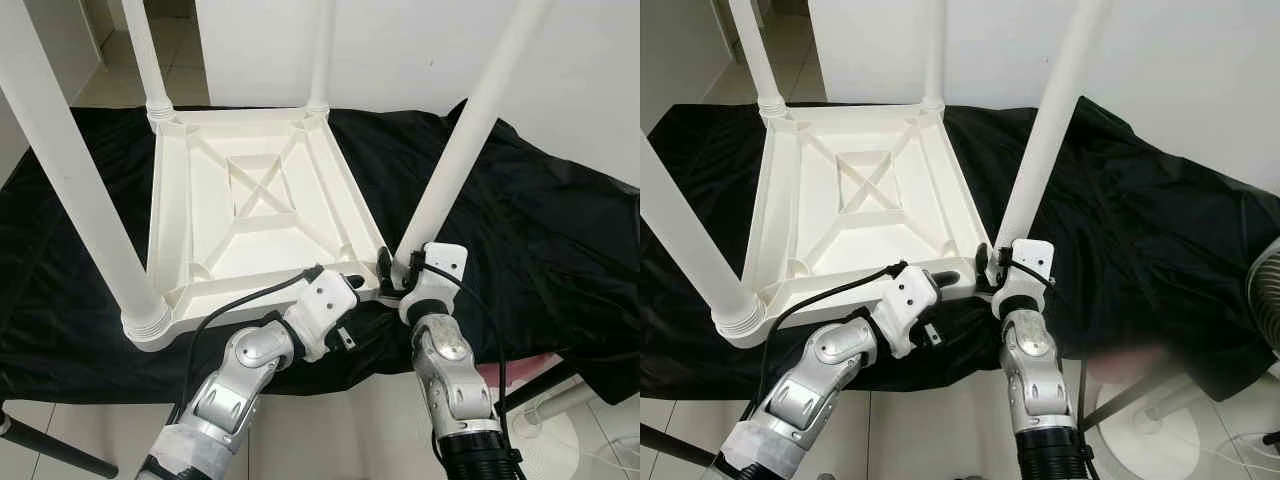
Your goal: Building children table
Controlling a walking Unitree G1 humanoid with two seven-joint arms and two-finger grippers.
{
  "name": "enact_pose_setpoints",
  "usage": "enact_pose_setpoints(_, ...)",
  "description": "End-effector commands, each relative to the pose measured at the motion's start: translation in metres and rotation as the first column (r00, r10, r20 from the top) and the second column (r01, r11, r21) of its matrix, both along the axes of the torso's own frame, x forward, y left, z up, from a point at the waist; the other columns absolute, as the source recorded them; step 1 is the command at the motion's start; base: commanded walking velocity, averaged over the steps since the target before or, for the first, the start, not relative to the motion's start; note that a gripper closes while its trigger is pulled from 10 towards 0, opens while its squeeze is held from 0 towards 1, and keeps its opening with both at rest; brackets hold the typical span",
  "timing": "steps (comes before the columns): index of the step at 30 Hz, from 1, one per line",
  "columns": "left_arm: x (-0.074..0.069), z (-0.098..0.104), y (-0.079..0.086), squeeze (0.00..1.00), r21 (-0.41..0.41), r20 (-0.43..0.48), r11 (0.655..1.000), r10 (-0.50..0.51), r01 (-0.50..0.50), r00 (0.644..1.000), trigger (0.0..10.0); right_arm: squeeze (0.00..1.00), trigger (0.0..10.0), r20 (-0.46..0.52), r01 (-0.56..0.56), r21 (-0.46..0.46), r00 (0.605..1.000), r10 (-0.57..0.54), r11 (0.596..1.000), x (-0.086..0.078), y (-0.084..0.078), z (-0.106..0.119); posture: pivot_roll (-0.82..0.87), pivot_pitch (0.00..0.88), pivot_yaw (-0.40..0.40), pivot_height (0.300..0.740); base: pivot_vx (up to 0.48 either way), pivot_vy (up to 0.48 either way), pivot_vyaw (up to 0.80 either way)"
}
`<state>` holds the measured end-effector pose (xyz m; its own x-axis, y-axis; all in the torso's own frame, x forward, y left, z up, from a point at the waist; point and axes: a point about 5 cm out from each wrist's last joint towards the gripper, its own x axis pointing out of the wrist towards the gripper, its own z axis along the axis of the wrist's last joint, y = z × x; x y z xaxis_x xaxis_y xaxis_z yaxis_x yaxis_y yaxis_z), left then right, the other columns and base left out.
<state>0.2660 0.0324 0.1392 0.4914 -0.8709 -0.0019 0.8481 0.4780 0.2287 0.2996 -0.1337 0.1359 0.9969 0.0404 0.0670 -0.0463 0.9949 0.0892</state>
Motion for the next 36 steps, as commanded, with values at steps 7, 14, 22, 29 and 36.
enact_pose_setpoints(7,0.001,0.000,-0.002,0.00,0.010,0.011,1.000,0.013,-0.013,1.000,10.0,0.00,10.0,-0.003,-0.265,-0.079,0.964,0.266,0.961,0.000,-0.021,0.000,-0.06,0.033,-0.061,0.740,0.000,0.000,0.00)
enact_pose_setpoints(14,0.002,0.000,-0.001,0.00,0.014,0.015,1.000,0.016,-0.016,1.000,10.0,0.00,10.0,-0.005,-0.343,-0.114,0.939,0.345,0.932,0.000,-0.029,-0.001,-0.06,0.039,-0.058,0.740,0.000,0.000,0.00)
enact_pose_setpoints(22,0.003,0.000,-0.001,0.00,0.023,0.019,1.000,0.016,-0.016,1.000,10.0,0.00,10.0,-0.048,-0.500,-0.191,0.864,0.501,0.844,0.011,-0.039,0.000,-0.06,0.043,-0.052,0.740,0.000,0.000,0.00)
enact_pose_setpoints(29,0.002,0.000,-0.001,0.00,0.026,0.020,1.000,0.017,-0.018,1.000,10.0,0.00,10.0,-0.084,-0.533,-0.236,0.844,0.529,0.813,0.026,-0.045,0.002,-0.05,0.051,-0.058,0.740,0.000,0.000,0.00)
enact_pose_setpoints(36,0.001,-0.001,0.000,0.00,0.026,0.019,0.999,0.022,-0.023,1.000,10.0,0.00,0.4,-0.090,-0.557,-0.247,0.828,0.553,0.793,0.030,-0.047,0.002,-0.05,0.052,-0.062,0.740,0.000,0.000,0.00)
